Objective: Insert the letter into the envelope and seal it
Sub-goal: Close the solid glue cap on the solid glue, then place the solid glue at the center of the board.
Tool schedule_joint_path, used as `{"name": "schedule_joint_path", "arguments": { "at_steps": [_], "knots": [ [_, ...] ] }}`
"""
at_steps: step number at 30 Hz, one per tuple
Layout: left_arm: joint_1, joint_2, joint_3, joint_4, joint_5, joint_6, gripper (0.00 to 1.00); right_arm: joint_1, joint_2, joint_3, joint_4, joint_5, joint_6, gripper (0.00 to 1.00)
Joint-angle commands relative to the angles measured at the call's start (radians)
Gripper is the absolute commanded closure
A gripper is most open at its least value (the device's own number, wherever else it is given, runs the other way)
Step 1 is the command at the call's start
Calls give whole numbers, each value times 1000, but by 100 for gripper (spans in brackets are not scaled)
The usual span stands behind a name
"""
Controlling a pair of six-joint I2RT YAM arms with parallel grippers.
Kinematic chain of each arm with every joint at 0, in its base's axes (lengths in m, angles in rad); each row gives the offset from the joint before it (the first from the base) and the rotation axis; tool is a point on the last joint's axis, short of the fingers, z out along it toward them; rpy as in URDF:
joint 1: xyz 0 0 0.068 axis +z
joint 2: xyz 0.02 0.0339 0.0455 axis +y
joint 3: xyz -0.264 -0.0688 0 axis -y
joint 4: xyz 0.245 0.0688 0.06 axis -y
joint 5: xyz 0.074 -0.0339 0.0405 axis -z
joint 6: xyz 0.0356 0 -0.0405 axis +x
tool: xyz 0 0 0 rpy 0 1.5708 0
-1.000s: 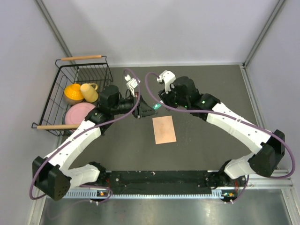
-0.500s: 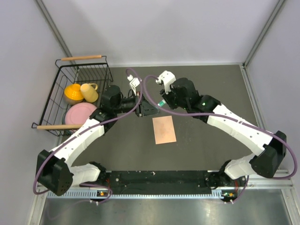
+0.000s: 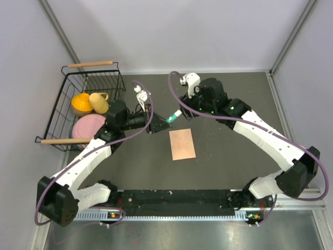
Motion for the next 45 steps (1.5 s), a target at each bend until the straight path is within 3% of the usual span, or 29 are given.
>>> {"name": "schedule_joint_path", "arguments": {
  "at_steps": [1,4,7,8,10,11,13,16,19,28,37,45],
  "knots": [
    [8,-97,-22,-59,19,237,100,-66,-10,68,-39,-102,18,32],
    [7,-129,-19,-158,48,392,100,-105,-7,94,-68,-110,11,22],
    [7,-171,-18,-243,79,623,100,-180,19,158,-160,-235,-15,18],
    [5,-181,-12,-316,79,795,100,-197,30,183,-238,-327,-28,18],
    [4,-203,-4,-410,74,1003,100,-249,70,261,-325,-476,-70,18],
    [-4,-207,5,-523,64,1232,100,-261,81,282,-368,-592,-74,18],
    [-19,-226,2,-599,25,1527,100,-272,105,315,-454,-718,-98,18],
    [-39,-249,-28,-671,-2,1845,100,-269,128,306,-488,-916,-57,18],
    [-76,-255,-45,-681,-41,2017,100,-228,148,290,-487,-990,-22,20],
    [-190,-211,-12,-696,-104,2164,100,-77,242,275,-496,-1007,15,25],
    [-205,-178,10,-694,-101,2162,100,10,317,247,-498,-1001,-17,26],
    [-205,-172,8,-675,-87,2132,100,21,348,241,-496,-998,-34,37]
  ]
}}
